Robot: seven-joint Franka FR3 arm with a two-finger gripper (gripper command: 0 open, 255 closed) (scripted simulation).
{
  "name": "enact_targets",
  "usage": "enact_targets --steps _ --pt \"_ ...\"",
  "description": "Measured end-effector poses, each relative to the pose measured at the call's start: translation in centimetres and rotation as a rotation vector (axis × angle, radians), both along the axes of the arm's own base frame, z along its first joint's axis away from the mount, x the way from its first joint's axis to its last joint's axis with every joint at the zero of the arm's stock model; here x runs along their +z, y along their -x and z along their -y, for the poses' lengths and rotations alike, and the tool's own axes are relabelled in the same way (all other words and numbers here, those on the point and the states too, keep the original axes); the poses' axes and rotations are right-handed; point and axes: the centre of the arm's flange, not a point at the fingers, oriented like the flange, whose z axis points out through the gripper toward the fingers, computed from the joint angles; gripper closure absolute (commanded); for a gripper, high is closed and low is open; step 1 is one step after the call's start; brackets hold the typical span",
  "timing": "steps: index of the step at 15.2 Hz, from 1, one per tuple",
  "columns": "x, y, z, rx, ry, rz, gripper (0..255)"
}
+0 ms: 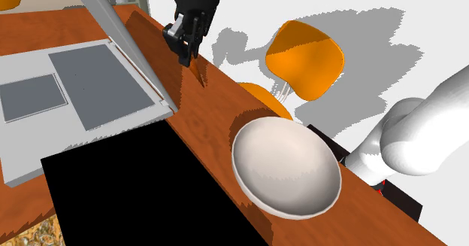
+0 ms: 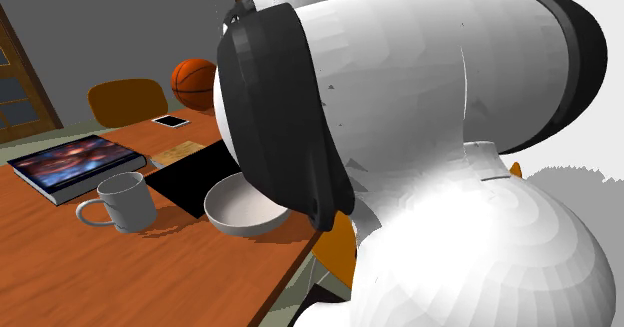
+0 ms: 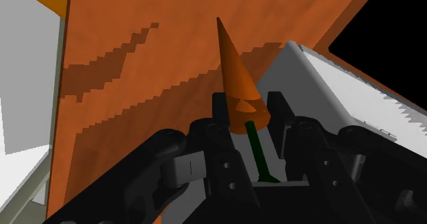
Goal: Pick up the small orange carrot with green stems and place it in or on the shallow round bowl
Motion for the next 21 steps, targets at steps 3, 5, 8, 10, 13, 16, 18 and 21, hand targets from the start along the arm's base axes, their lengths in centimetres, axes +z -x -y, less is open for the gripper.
enact_targets --steps 3,5,8,10,13,16,18,21 --pt "1.6 -0.1 -0.2 0.000 0.000 0.000 255" --pt "2.8 0.0 0.0 0.000 0.000 0.000 255" --pt "4.4 0.0 -0.1 0.000 0.000 0.000 255" --pt "5.4 -0.1 0.0 0.000 0.000 0.000 255" --pt "7.0 -0.1 -0.1 0.000 0.000 0.000 255" --pt "8.4 0.6 0.0 0.000 0.000 0.000 255" --pt "8.6 2.7 0.6 0.000 0.001 0.000 255" --pt "8.9 6.4 0.8 0.001 0.001 0.001 255"
